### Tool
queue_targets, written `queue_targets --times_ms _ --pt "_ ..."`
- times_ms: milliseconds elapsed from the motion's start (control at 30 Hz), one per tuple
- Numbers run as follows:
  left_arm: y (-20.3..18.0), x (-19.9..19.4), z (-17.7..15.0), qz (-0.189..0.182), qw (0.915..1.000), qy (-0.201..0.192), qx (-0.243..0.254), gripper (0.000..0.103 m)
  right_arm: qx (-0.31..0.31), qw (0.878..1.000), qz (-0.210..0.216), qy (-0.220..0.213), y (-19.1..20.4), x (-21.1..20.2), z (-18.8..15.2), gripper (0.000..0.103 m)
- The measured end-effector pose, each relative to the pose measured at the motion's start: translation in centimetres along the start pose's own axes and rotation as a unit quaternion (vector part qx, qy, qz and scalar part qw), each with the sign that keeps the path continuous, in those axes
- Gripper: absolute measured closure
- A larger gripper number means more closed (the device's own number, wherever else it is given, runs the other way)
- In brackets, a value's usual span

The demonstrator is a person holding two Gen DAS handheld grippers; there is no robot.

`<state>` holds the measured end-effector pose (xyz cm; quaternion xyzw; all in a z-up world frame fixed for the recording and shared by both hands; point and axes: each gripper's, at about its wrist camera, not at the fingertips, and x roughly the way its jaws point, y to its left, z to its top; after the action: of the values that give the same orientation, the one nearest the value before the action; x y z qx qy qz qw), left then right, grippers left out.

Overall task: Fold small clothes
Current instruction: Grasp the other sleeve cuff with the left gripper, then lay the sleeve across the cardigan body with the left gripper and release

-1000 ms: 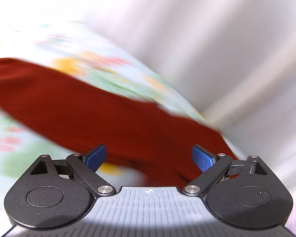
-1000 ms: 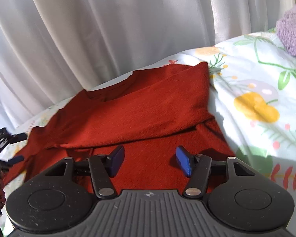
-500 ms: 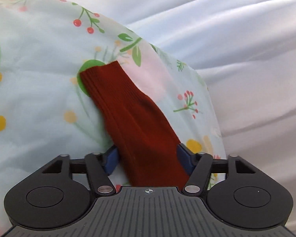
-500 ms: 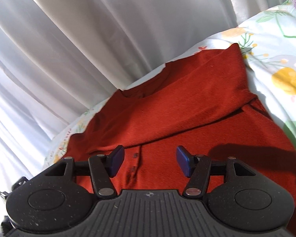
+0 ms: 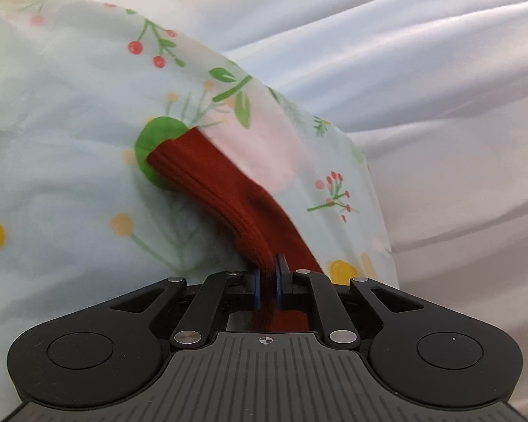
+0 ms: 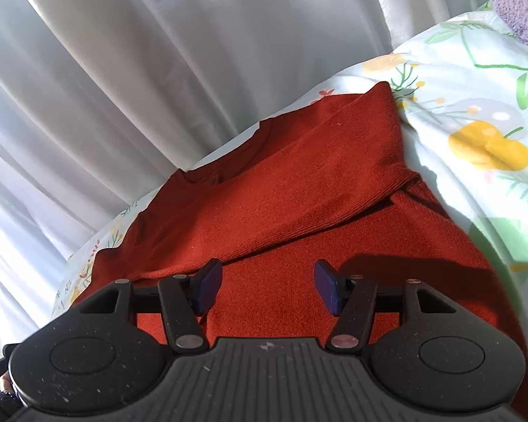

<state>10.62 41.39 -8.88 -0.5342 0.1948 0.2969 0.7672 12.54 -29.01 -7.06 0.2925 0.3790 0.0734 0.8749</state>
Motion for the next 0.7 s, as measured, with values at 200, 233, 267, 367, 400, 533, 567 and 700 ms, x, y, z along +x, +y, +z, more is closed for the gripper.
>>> queue_targets --times_ms 200,233,267,367,400,533,567,700 --pt "-9.2 -2.7 -5.2 -0.088 0.9796 0.023 0.179 0.094 0.002 1.000 -0.022 0.008 -0.6 -0.1 -0.3 0.045" --pt "-11.4 -3.5 -7.2 -0.118 0.9674 0.037 0.221 0.094 0.006 1.000 -0.022 0.010 -0.8 -0.2 -0.4 0.045" --pt "-13.4 -4.4 -9.5 -0.150 0.9519 0.056 0.262 0.094 0.007 1.000 -0.020 0.011 -0.9 -0.2 -0.4 0.045" --pt "-18.8 -6.9 -17.8 -0.233 0.8876 0.116 0.380 0.094 0.000 1.000 -0.017 0.009 -0.7 -0.4 -0.4 0.045" --pt "-19.9 -7.5 -20.7 -0.250 0.8655 0.136 0.412 0.091 -0.004 1.000 -0.014 0.008 -0.5 -0.5 -0.4 0.045" --pt "-21.2 -7.1 -29.9 -0.265 0.8105 0.211 0.478 0.053 -0.013 1.000 -0.009 0.005 0.0 -0.7 -0.3 0.045" --pt "-20.8 -6.6 -31.2 -0.253 0.8108 0.227 0.476 0.047 -0.015 1.000 -0.009 0.005 0.1 -0.7 -0.3 0.045" --pt "-18.3 -5.0 -32.3 -0.204 0.8292 0.264 0.448 0.039 -0.021 1.000 -0.002 0.006 0.5 -0.7 0.1 0.045"
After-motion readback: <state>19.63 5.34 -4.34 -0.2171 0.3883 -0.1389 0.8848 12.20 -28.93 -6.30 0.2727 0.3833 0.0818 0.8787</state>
